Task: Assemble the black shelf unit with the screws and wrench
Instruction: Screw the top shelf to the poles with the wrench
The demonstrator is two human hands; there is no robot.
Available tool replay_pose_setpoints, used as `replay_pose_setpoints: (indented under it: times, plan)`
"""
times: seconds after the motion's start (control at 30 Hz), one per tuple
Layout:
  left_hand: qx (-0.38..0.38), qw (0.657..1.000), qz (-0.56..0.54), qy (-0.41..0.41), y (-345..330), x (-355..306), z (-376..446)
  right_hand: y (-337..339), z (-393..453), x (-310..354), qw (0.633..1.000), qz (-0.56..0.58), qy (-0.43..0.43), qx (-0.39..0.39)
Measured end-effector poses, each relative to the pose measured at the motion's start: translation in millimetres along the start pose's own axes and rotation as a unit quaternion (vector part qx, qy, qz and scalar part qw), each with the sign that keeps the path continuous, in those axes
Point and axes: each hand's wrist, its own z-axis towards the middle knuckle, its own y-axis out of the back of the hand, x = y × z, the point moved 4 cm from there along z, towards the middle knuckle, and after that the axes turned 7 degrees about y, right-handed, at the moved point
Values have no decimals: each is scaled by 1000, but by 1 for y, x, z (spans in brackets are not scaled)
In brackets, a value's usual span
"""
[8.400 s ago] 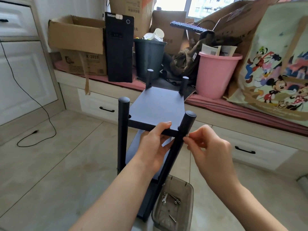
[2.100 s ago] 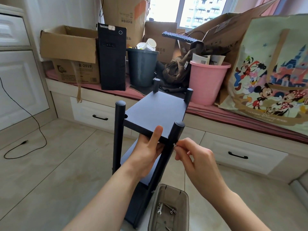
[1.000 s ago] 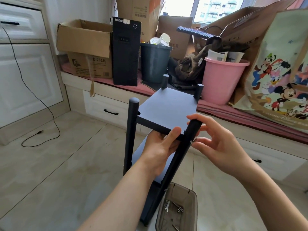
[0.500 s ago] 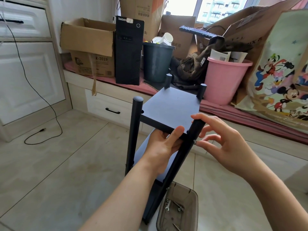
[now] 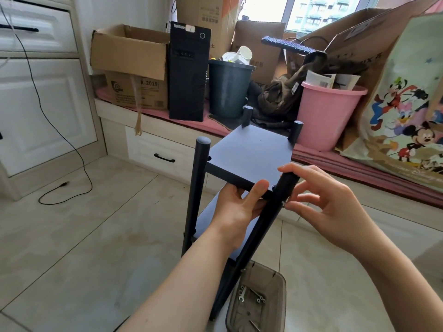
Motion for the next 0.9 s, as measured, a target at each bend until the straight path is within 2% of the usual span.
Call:
replay_pose_setpoints:
  times: [0.27,0.53,0.7,0.9]
  plan:
    - [1,999,48,-5,3,-1,3,-6,-5,-1,1000,-22,-22,-3]
    - [-3,999,47,-9,3,-1,4,-9,-6,6,997,-62,-33,-15]
    - [1,999,32,-6,2,-5,3,-19,-14,-3,985,67,-120,-104]
    - [16,1000,7,17,2,-9,1,-24,-10,-2,982,121,-116,-81]
